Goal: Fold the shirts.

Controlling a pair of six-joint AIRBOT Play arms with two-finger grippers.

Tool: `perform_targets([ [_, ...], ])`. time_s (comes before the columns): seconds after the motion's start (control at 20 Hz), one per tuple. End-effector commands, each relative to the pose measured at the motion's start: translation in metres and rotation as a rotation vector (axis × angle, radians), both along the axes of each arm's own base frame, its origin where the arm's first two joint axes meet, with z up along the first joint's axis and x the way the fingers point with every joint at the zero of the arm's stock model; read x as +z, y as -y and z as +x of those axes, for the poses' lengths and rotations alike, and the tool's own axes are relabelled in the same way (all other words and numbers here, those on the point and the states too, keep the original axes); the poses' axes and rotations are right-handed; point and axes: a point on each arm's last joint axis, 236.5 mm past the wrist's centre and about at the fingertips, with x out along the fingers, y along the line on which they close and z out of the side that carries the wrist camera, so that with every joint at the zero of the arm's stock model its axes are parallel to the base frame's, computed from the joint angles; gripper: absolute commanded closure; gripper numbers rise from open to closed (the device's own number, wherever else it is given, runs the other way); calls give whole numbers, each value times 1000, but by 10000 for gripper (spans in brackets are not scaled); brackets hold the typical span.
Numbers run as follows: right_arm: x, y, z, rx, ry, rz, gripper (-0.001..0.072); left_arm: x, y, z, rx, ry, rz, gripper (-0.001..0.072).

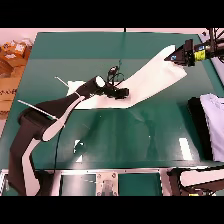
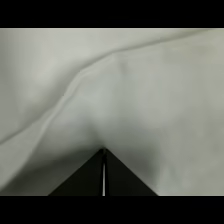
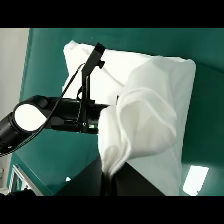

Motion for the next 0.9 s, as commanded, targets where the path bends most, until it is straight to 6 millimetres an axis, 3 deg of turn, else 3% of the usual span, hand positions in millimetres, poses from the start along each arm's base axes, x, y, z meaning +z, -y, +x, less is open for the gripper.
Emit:
perform_targets([
  [0.0,4,-6,-3,12,2,6,691,3,-3,-12,-67,-77,-15,685],
  [0.15,6,-21,-6,25,-22,27,691,29,-50,-10,-184,-133,44,685],
  [0.25,10,-42,-9,47,-33,49,691,48,-110,3,-204,-161,179,685],
  [0.4,15,-88,-1,45,-18,73,692,77,-218,32,-105,-137,412,685],
  [0.55,18,-158,15,33,53,116,691,108,-323,53,86,-89,576,685],
  [0.6,14,-185,19,29,62,133,691,118,-347,57,135,-76,597,685],
  [0.7,-5,-246,23,31,67,162,691,131,-386,59,212,-72,596,685],
  [0.85,-55,-343,26,-13,71,217,691,140,-434,57,263,-62,607,685],
])
